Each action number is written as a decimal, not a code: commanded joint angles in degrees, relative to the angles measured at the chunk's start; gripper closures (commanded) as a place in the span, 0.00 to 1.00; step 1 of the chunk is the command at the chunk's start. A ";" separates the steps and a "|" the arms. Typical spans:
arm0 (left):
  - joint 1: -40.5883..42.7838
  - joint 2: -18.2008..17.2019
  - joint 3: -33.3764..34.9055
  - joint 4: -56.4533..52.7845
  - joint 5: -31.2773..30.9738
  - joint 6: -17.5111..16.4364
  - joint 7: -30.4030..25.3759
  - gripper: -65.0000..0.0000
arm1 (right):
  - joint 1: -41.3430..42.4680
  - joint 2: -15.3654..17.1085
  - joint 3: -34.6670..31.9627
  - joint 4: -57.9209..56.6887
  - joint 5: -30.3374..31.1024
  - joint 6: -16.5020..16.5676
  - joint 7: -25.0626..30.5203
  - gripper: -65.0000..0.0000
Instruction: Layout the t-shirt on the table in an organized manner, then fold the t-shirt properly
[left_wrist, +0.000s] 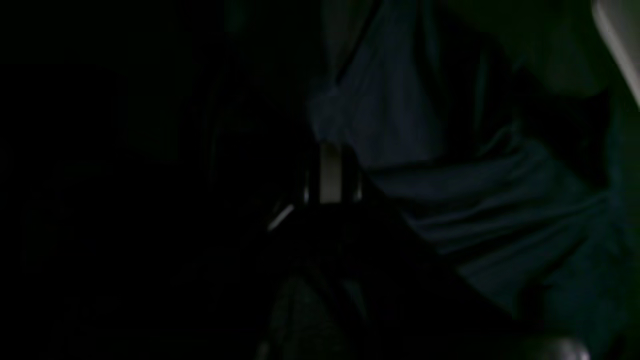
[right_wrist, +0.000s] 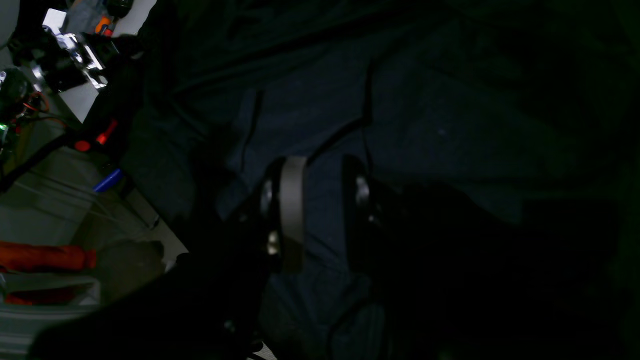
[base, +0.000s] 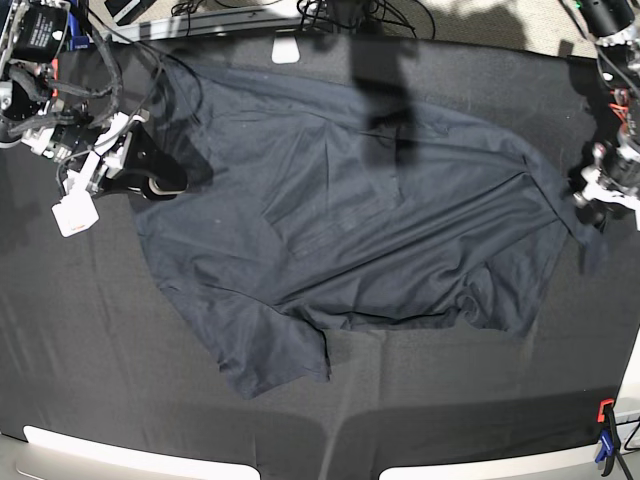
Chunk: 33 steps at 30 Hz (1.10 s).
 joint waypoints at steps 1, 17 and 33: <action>-0.63 -1.81 -0.37 1.22 -2.23 -0.22 -0.42 1.00 | 0.33 0.76 0.31 0.90 1.40 0.32 1.14 0.81; -3.69 3.39 -0.24 10.29 4.52 -0.15 -6.34 1.00 | 0.33 0.76 0.31 0.90 0.52 0.32 0.98 0.81; -6.32 -0.52 12.66 10.58 9.97 -0.02 -6.93 0.58 | 0.35 0.79 0.31 0.90 -2.67 0.32 1.01 0.81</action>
